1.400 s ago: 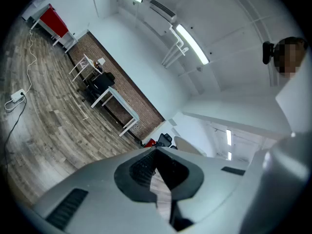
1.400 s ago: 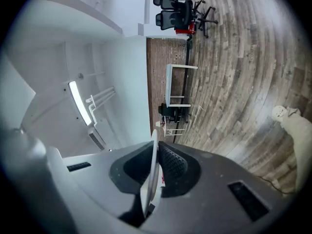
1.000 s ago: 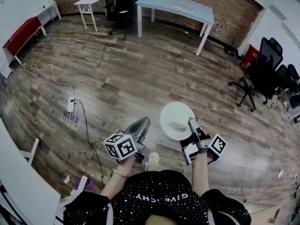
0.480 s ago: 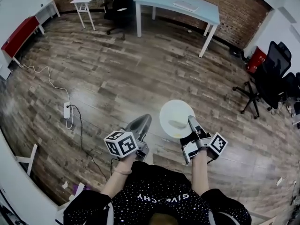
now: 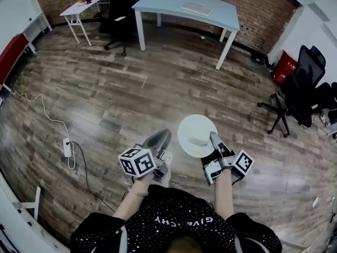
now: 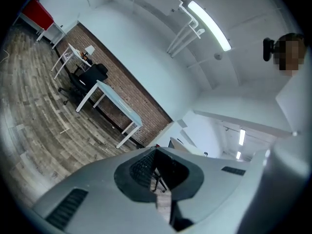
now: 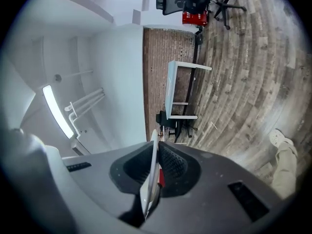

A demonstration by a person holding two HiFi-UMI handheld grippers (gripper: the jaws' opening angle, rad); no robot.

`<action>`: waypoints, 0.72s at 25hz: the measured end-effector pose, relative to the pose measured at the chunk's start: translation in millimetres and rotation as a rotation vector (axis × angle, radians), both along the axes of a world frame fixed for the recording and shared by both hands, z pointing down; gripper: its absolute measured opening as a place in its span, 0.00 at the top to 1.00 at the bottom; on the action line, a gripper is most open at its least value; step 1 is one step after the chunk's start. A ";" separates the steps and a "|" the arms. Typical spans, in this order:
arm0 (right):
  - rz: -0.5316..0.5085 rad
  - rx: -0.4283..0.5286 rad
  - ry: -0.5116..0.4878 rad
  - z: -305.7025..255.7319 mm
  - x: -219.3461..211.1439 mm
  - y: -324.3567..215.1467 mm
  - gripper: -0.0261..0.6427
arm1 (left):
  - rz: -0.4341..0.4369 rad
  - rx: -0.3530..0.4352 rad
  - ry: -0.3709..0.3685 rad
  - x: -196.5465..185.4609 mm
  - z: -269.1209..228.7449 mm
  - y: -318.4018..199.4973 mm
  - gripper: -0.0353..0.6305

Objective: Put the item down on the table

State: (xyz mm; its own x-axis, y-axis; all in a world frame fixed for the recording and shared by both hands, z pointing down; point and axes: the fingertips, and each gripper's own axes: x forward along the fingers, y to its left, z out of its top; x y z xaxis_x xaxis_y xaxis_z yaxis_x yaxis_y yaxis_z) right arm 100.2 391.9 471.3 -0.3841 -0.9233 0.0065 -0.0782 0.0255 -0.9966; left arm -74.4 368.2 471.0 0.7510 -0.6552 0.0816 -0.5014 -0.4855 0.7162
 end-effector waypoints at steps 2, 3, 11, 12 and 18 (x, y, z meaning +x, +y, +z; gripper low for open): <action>0.015 0.002 -0.002 -6.0 9.3 -45.7 0.92 | 0.015 0.006 -0.002 9.4 -7.0 -46.5 0.93; 0.021 0.008 -0.003 -10.6 13.3 -69.5 0.92 | 0.021 0.009 -0.002 13.3 -11.1 -70.4 0.93; 0.043 0.053 0.013 -29.4 35.4 -227.0 0.92 | 0.065 0.041 0.009 38.4 -24.0 -229.7 0.93; 0.042 0.053 0.018 -30.1 38.2 -239.5 0.92 | 0.067 0.042 0.013 42.0 -24.1 -243.5 0.93; 0.062 0.024 0.016 -22.3 62.8 -287.6 0.92 | 0.065 0.034 0.019 61.9 -21.3 -297.8 0.93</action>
